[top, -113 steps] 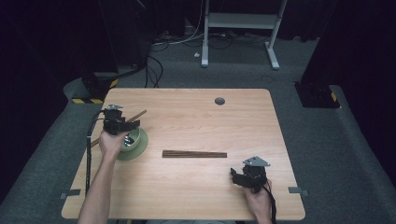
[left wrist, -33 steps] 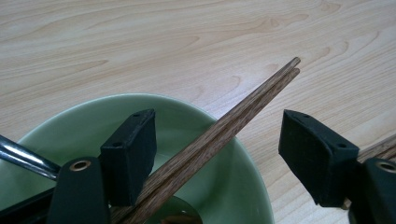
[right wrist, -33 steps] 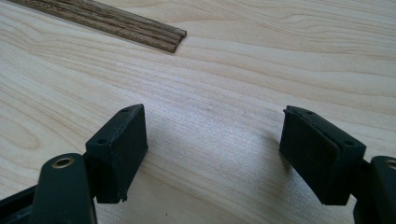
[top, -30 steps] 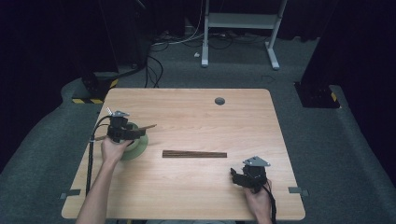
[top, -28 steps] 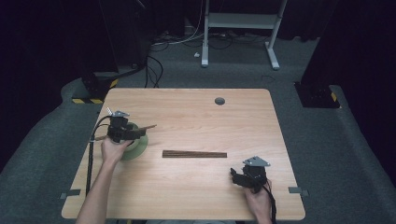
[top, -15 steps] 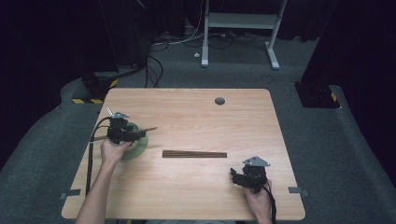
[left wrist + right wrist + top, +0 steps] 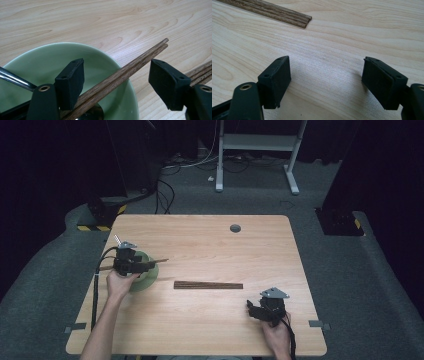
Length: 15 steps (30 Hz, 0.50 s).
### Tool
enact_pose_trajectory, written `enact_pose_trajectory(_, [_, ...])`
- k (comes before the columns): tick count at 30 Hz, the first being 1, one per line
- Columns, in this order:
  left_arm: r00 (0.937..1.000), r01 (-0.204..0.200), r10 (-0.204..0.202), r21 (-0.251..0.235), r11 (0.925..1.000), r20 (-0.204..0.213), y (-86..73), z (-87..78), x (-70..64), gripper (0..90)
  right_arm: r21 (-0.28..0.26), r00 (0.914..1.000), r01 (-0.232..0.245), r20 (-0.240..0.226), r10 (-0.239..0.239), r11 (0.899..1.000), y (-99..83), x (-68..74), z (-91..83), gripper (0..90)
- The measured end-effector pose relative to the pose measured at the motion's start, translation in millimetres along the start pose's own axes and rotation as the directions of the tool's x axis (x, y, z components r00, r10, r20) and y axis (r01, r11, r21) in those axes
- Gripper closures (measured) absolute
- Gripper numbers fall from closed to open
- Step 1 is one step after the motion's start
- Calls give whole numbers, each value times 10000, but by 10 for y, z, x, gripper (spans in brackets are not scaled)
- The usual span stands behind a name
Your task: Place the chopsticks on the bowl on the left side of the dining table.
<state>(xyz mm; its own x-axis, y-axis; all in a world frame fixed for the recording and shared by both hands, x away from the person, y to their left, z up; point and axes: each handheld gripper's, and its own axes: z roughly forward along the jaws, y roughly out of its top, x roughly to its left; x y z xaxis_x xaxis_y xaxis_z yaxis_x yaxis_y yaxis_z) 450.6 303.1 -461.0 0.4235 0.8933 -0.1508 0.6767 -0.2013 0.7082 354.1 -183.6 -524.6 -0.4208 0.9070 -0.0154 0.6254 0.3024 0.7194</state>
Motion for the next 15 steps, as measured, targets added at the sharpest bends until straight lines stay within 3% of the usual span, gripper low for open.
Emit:
enact_pose_trajectory(9, [9999,-7,3,-300,9995,-131,8,-64,-7,284,18,10000,-5,9,5,10000,0,1,-1,226])
enact_pose_trajectory(15, [9996,106,-124,-700,9975,-260,-2,-217,27,284,7,10000,-7,-3,7,10000,0,0,-1,226])
